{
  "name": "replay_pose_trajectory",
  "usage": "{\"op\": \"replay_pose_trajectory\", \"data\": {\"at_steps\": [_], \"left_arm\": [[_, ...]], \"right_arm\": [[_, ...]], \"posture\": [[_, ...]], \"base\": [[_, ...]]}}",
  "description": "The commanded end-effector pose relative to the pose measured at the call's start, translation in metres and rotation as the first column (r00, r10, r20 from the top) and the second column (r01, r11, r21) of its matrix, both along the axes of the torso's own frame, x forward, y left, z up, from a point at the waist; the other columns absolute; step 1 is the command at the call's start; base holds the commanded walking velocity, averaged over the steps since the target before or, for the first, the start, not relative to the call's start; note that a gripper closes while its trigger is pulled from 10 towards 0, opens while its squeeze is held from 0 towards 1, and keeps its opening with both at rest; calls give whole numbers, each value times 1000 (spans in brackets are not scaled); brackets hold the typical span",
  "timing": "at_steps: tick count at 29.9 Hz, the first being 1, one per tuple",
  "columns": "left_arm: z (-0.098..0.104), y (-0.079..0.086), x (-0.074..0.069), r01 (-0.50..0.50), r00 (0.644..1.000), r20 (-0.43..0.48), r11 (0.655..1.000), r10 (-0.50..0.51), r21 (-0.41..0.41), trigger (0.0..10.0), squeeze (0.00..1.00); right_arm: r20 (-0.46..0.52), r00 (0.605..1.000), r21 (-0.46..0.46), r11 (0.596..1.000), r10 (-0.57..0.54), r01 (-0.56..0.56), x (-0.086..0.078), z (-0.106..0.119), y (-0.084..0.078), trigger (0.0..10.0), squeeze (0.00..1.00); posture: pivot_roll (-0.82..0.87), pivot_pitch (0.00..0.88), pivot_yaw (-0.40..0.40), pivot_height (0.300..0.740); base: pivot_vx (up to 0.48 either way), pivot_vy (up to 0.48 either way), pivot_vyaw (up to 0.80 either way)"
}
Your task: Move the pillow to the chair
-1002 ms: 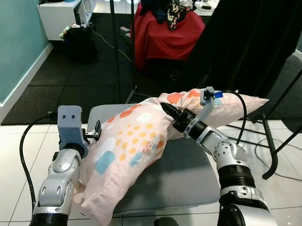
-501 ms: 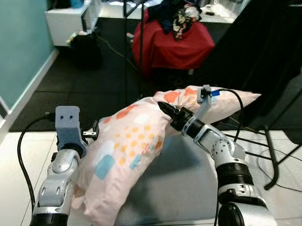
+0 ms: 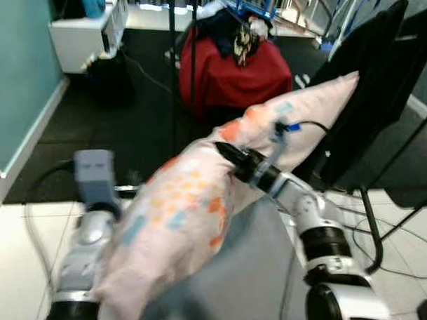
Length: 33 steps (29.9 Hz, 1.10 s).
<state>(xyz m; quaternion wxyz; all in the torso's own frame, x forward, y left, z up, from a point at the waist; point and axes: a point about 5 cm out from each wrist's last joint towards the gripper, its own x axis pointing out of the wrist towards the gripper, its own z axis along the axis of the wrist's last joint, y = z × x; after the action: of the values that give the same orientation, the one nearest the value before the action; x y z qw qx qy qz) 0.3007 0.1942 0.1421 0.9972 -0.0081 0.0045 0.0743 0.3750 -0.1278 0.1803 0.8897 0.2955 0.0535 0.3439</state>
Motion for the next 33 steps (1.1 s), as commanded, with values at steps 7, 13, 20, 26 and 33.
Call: {"op": "replay_pose_trajectory", "data": {"at_steps": [7,13,20,26,33], "left_arm": [[-6,-1,-4,6,1000,-22,1000,-6,11,10000,0],[-7,-8,-3,40,999,-27,999,-39,22,10000,0],[-5,-9,-1,56,998,-22,998,-55,38,10000,0],[-4,-9,-1,58,998,-23,997,-57,43,10000,0],[-5,-12,0,70,997,-27,997,-68,43,10000,0]], "right_arm": [[63,998,-9,1000,-23,23,0,4,0,10000,0],[89,996,7,1000,15,-16,-4,5,3,10000,0],[106,993,17,998,54,-56,-7,5,7,10000,0],[115,990,22,996,84,-87,-10,5,10,10000,0],[129,985,30,993,112,-117,-13,7,10,10000,0]], "posture": [[-150,0,-52,740],[-154,0,-45,740],[-151,0,-40,740],[-152,0,-40,740],[-153,0,-40,740]], "base": [[0,0,171],[0,0,800],[0,0,800],[0,0,800],[0,0,800]]}}
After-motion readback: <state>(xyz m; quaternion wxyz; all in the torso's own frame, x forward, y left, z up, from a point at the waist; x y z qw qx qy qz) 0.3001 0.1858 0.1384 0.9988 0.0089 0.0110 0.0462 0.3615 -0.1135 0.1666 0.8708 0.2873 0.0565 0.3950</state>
